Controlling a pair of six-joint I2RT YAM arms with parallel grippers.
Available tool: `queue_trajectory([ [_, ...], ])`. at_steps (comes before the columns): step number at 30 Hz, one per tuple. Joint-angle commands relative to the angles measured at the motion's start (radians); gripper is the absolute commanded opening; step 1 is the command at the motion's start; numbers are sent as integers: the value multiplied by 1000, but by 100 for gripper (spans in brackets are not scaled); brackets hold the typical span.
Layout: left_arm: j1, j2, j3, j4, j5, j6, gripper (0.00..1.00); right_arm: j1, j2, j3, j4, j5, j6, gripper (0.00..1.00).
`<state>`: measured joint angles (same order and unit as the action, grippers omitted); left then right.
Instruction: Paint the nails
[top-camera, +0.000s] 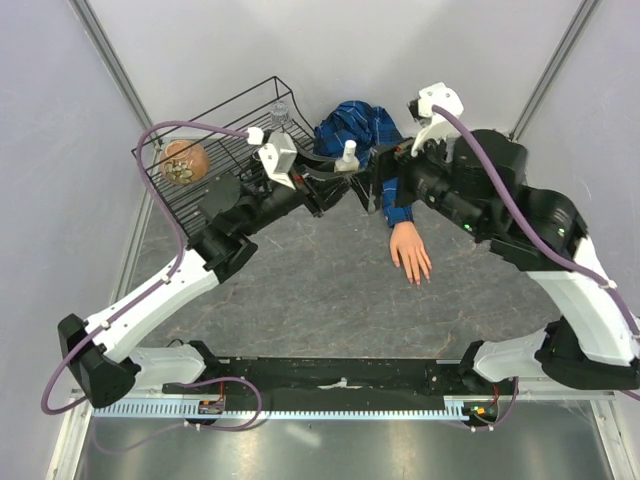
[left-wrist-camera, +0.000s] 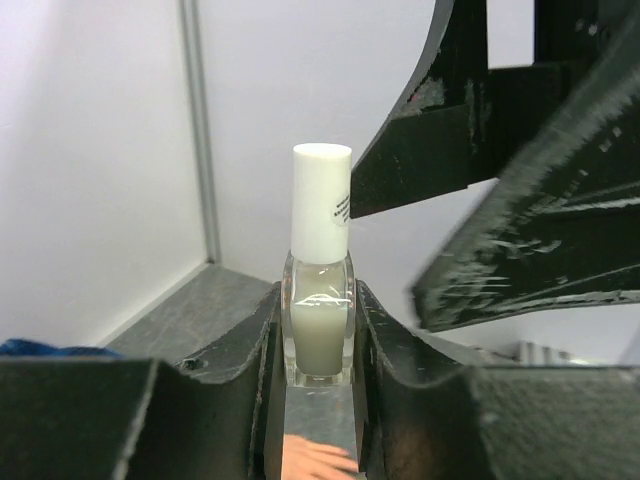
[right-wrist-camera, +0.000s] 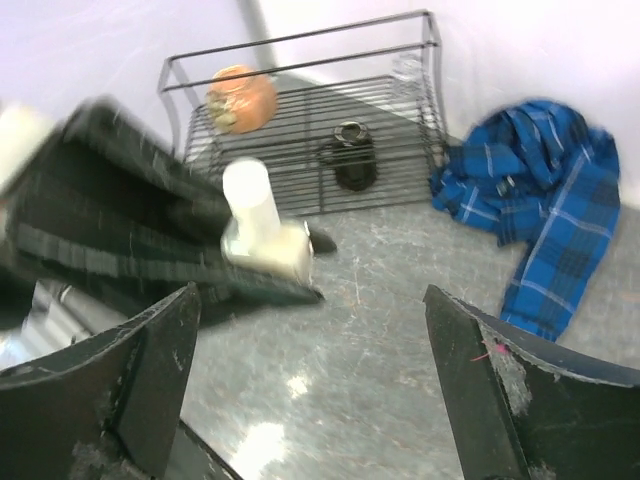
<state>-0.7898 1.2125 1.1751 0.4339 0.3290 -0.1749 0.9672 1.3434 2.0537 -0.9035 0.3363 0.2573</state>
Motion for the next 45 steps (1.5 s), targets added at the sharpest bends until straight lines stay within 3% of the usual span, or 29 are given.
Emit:
queue_trajectory([
  [1, 35, -62, -3, 26, 123, -161, 2, -37, -62, -4, -18, -307, -197, 97],
  [4, 60, -73, 6, 23, 238, -244, 2, -137, -53, 25, -15, -564, -222, 96],
  [5, 66, -80, 9, 22, 287, -280, 2, -174, -41, 29, -11, -773, -224, 94],
  [6, 76, -83, 14, 20, 304, -297, 2, -212, -38, 23, 3, -849, -211, 93],
  [8, 84, -93, 15, 19, 343, -342, 2, -309, -52, -42, 112, -1073, -149, 90],
  [12, 95, -114, 14, 42, 419, -393, 2, -418, -67, -194, 395, -1313, 34, 79],
  [16, 96, -120, 9, 65, 478, -431, 2, -436, -53, -263, 694, -1402, 198, 68],
  [20, 96, -125, 11, 69, 478, -436, 2, -436, -49, -305, 813, -1433, 281, 63],
  [31, 100, -119, 12, 92, 479, -460, 2, -435, -15, -311, 865, -1456, 342, 54],
  [45, 103, -108, 0, 106, 472, -482, 2, -409, 10, -306, 876, -1442, 341, 49],
])
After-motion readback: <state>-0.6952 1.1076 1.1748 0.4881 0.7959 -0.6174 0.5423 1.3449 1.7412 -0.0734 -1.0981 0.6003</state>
